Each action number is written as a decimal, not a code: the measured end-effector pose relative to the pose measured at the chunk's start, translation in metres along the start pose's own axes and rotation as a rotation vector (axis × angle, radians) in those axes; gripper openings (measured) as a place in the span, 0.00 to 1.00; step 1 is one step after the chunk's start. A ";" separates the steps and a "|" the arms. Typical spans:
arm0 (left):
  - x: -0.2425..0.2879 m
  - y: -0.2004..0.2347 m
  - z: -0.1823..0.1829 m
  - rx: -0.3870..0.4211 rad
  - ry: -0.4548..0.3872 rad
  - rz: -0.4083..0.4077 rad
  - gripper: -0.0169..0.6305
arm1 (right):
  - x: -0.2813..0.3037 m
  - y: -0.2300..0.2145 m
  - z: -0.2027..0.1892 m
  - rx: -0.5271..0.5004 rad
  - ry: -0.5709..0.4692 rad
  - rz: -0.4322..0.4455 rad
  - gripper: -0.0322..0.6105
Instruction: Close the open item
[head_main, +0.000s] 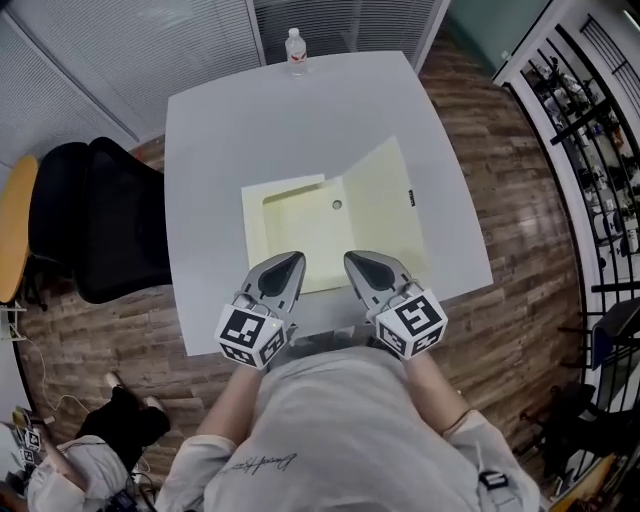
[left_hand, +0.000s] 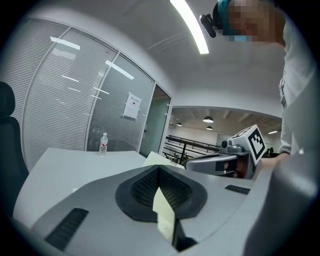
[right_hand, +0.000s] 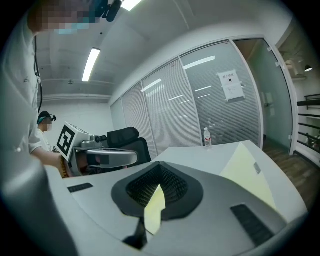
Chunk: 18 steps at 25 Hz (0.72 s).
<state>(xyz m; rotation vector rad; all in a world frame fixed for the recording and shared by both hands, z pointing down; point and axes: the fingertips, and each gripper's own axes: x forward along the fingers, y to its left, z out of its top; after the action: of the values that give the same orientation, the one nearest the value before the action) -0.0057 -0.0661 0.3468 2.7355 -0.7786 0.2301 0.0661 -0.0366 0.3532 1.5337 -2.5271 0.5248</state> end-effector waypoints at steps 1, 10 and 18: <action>0.003 -0.002 0.000 0.000 0.001 -0.011 0.04 | -0.005 -0.006 0.002 0.000 -0.007 -0.020 0.07; 0.033 -0.020 0.000 0.006 0.019 -0.092 0.04 | -0.060 -0.074 0.020 0.018 -0.067 -0.215 0.07; 0.048 -0.033 0.001 0.006 0.031 -0.116 0.04 | -0.103 -0.119 0.014 0.042 -0.065 -0.336 0.07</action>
<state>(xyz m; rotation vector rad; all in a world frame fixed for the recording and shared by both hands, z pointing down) 0.0528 -0.0636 0.3490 2.7650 -0.6093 0.2492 0.2200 -0.0061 0.3360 1.9665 -2.2422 0.4880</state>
